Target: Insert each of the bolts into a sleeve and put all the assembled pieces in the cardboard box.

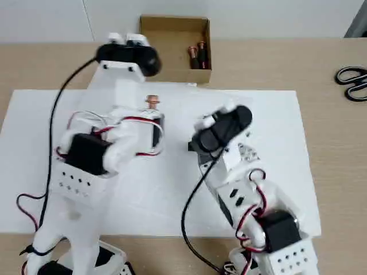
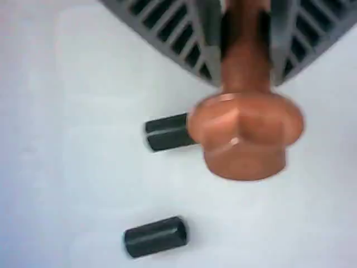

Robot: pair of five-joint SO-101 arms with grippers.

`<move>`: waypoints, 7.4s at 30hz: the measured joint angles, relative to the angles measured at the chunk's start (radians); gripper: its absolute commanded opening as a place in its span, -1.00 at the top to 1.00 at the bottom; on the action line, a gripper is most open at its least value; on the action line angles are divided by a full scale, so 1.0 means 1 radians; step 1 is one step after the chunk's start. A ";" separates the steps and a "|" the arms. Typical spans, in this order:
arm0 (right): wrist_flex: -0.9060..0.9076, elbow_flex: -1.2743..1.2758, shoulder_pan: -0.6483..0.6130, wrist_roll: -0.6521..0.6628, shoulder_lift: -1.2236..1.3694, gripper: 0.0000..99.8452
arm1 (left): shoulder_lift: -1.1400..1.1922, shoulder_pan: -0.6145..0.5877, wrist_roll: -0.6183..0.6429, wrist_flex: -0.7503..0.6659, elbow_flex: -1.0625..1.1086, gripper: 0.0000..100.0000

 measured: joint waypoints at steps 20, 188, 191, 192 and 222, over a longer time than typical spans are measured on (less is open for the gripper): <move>-0.167 0.354 -0.014 -0.107 -0.287 0.99 | -0.012 0.180 0.209 -0.364 0.155 0.99; -0.187 0.358 -0.058 -0.120 -0.285 0.99 | 0.052 -0.503 -0.500 -0.298 0.646 0.49; -0.187 0.358 -0.058 -0.120 -0.285 0.99 | 0.157 -0.503 -0.486 -0.298 0.603 0.49; -0.187 0.358 -0.058 -0.120 -0.285 0.99 | 0.178 -0.503 -0.485 -0.298 0.595 0.49; -0.187 0.358 -0.058 -0.120 -0.285 0.99 | 0.226 -0.506 -0.404 -0.305 0.740 0.52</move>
